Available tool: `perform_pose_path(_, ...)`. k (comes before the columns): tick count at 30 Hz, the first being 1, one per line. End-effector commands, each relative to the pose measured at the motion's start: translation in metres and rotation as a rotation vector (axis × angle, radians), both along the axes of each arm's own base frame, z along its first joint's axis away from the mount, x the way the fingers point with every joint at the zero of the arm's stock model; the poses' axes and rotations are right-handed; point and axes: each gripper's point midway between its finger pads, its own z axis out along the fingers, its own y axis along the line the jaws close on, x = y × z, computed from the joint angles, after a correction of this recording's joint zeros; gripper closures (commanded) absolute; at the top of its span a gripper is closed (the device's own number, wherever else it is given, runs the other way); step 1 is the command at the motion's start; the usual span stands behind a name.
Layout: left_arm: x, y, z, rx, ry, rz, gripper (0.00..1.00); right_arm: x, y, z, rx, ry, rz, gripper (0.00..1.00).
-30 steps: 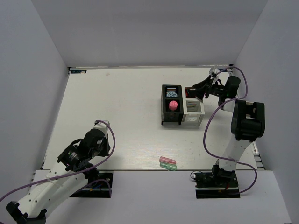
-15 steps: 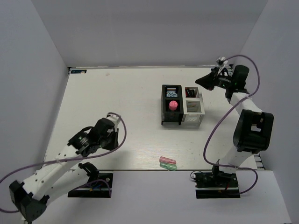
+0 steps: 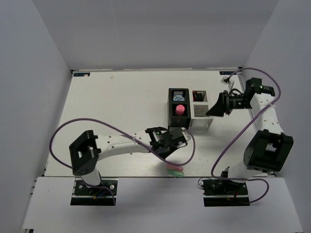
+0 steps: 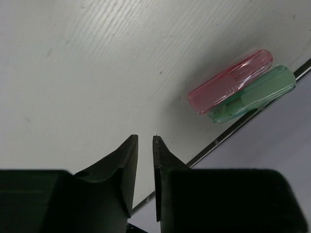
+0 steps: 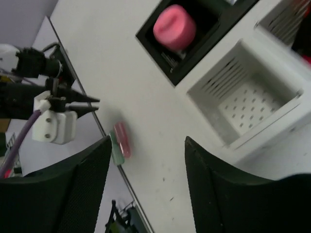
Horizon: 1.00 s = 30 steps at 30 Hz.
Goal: Sort the stationery into containers
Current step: Grab a piece of stationery with the left arm
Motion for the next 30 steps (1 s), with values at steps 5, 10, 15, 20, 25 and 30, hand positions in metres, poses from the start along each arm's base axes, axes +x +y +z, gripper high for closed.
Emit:
perform_pose_path(5, 0.001, -0.046, -0.003, -0.024, -0.007, -0.184, 0.6, -0.052, 0.001, -0.006, -0.101, -0.165, 0.042, 0.57)
perform_pose_path(10, -0.002, -0.063, -0.016, -0.054, 0.028, -0.223, 0.59, -0.063, 0.008, -0.007, -0.06, -0.18, 0.026, 0.98)
perform_pose_path(15, -0.025, -0.074, -0.024, -0.081, 0.096, -0.282, 0.57, -0.062, 0.004, -0.015, -0.078, -0.172, -0.012, 0.64)
perform_pose_path(20, -0.04, -0.074, -0.033, -0.087, 0.168, -0.323, 0.56, -0.061, 0.001, -0.018, -0.095, -0.172, -0.038, 0.62)
perform_pose_path(25, -0.054, -0.072, -0.042, -0.071, 0.244, -0.365, 0.56, -0.061, -0.003, -0.02, -0.103, -0.166, -0.056, 0.61)
perform_pose_path(30, -0.051, -0.064, -0.054, -0.022, 0.254, -0.361, 0.56, -0.064, -0.005, -0.023, -0.099, -0.159, -0.064, 0.61)
